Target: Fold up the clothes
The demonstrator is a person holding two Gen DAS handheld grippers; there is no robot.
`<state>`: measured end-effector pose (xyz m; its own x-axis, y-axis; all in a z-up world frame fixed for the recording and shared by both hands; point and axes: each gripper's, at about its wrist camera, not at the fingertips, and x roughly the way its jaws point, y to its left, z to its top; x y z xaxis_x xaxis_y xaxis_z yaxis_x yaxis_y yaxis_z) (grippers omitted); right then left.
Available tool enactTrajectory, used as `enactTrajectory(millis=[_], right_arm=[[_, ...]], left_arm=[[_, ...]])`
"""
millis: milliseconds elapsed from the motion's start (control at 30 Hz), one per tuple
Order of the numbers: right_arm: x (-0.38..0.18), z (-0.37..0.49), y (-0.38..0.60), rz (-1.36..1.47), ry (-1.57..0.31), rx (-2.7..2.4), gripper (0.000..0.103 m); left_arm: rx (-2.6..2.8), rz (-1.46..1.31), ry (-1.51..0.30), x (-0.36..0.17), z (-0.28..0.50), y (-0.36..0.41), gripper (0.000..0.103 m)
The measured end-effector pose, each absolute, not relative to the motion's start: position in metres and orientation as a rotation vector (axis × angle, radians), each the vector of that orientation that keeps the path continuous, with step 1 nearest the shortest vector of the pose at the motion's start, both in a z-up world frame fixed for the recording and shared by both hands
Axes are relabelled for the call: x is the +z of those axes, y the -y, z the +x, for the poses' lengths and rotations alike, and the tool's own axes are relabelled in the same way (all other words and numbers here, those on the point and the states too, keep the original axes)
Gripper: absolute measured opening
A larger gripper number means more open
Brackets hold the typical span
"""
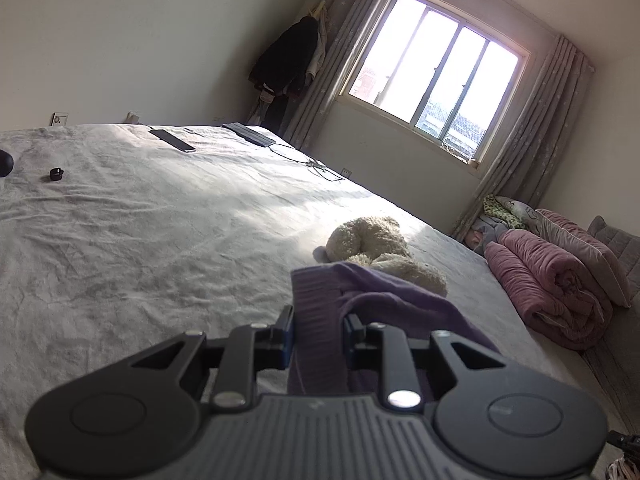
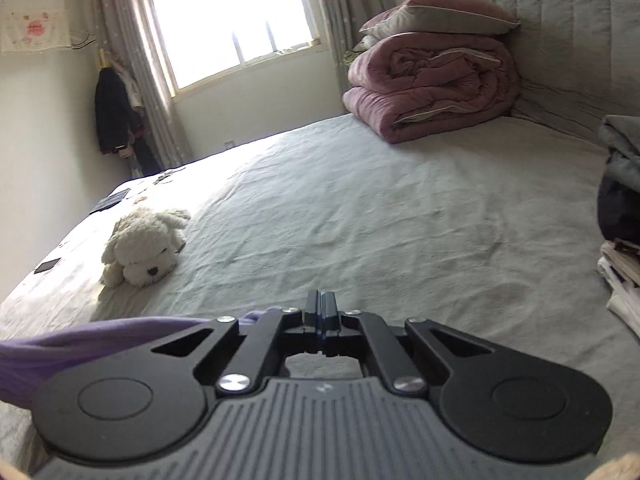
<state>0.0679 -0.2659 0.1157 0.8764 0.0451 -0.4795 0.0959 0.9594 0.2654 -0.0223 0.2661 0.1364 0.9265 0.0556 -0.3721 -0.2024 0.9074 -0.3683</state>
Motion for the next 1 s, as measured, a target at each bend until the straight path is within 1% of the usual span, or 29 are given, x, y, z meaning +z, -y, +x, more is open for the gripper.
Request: enactTrajectory(millis=[133, 200, 233, 267, 300, 333, 367, 400, 433, 467, 600, 700, 733, 767, 800, 833, 900, 933, 1000], right_arm=[[0.099, 0.066, 0.302, 0.402, -0.612, -0.064, 0.000], [0.090, 0.067, 0.295, 0.415, -0.669, -0.009, 0.005], [0.086, 0.068, 0.291, 0.422, -0.697, 0.019, 0.012], [0.084, 0.069, 0.286, 0.431, -0.716, 0.050, 0.014], [0.081, 0.070, 0.282, 0.440, -0.733, 0.082, 0.015], [0.079, 0.072, 0.277, 0.448, -0.740, 0.102, 0.020], [0.077, 0.074, 0.272, 0.455, -0.746, 0.122, 0.031], [0.074, 0.078, 0.267, 0.468, -0.760, 0.145, 0.039], [0.071, 0.083, 0.262, 0.481, -0.774, 0.169, 0.050], [0.066, 0.087, 0.258, 0.499, -0.790, 0.180, 0.052], [0.048, 0.103, 0.243, 0.567, -0.841, 0.219, 0.052], [0.040, 0.111, 0.227, 0.526, -0.846, 0.216, 0.052], [0.039, 0.113, 0.223, 0.495, -0.838, 0.199, 0.045], [0.037, 0.114, 0.220, 0.464, -0.830, 0.181, 0.022], [0.036, 0.115, 0.218, 0.439, -0.827, 0.157, 0.010], [0.039, 0.114, 0.220, 0.436, -0.808, 0.147, 0.007], [0.050, 0.110, 0.224, 0.435, -0.743, 0.134, 0.007], [0.066, 0.103, 0.227, 0.424, -0.657, 0.129, 0.007], [0.110, 0.074, 0.231, 0.389, -0.399, 0.153, 0.007]], left_arm=[[0.050, -0.334, -0.393, 0.133, -0.027, -0.255, 0.024], [0.019, -0.275, -0.410, 0.131, -0.031, -0.246, 0.024], [0.003, -0.246, -0.418, 0.130, -0.033, -0.241, 0.024], [-0.012, -0.217, -0.427, 0.129, -0.035, -0.237, 0.024], [-0.010, -0.190, -0.428, 0.128, -0.038, -0.235, 0.024], [-0.002, -0.176, -0.427, 0.128, -0.039, -0.235, 0.024], [0.005, -0.168, -0.429, 0.127, -0.040, -0.235, 0.024], [0.012, -0.160, -0.431, 0.127, -0.041, -0.237, 0.024], [0.020, -0.162, -0.433, 0.126, -0.042, -0.239, 0.024], [0.027, -0.168, -0.436, 0.126, -0.043, -0.241, 0.024], [0.058, -0.203, -0.446, 0.124, -0.045, -0.253, 0.024], [0.055, -0.207, -0.454, 0.123, -0.045, -0.256, 0.024], [0.056, -0.201, -0.454, 0.122, -0.045, -0.255, 0.024], [0.058, -0.194, -0.453, 0.121, -0.044, -0.255, 0.024], [0.065, -0.194, -0.452, 0.120, -0.043, -0.255, 0.024], [0.080, -0.207, -0.446, 0.119, -0.041, -0.257, 0.024], [0.117, -0.257, -0.392, 0.124, -0.037, -0.265, 0.024], [0.122, -0.295, -0.331, 0.129, -0.039, -0.270, 0.024], [0.099, -0.363, -0.198, 0.143, -0.047, -0.276, 0.024]])
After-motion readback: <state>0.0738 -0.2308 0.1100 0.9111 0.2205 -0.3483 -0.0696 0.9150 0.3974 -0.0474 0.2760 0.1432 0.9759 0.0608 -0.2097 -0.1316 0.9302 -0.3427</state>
